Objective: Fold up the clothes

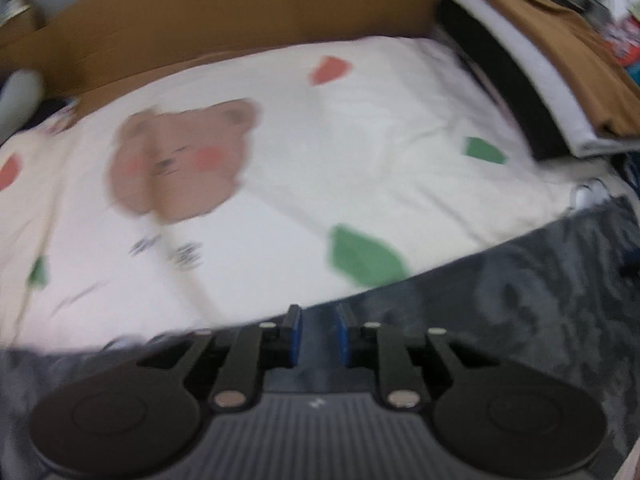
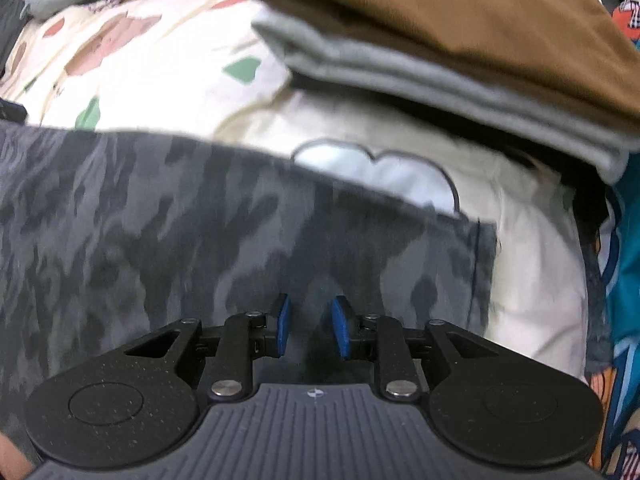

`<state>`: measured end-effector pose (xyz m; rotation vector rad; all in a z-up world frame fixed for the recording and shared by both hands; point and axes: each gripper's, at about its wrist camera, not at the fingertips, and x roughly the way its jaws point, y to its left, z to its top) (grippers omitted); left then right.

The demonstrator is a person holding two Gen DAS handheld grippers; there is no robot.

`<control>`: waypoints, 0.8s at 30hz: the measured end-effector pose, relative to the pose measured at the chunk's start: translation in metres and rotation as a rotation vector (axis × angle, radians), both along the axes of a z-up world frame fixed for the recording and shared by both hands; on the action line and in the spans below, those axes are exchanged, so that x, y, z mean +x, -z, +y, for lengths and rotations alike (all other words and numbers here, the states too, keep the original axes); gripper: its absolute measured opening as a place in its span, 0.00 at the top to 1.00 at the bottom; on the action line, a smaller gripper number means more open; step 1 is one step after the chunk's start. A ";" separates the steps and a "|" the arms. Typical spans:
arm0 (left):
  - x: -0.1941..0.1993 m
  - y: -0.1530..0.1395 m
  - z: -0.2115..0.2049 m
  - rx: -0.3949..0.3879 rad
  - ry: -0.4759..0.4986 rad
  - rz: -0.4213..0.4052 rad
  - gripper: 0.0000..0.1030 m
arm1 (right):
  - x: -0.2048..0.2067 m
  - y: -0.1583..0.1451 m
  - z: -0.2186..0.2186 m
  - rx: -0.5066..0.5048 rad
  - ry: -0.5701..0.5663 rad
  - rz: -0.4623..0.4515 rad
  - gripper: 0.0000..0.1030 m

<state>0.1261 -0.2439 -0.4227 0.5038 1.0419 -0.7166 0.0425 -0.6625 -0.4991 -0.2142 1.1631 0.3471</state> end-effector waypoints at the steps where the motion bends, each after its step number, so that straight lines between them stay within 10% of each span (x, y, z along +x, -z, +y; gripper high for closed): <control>1: 0.000 0.000 0.009 0.007 -0.029 -0.002 0.79 | -0.004 0.001 -0.002 -0.005 -0.006 0.006 0.71; 24: 0.048 0.054 0.117 0.027 -0.471 -0.024 0.72 | -0.077 0.011 -0.012 -0.114 -0.146 0.176 0.67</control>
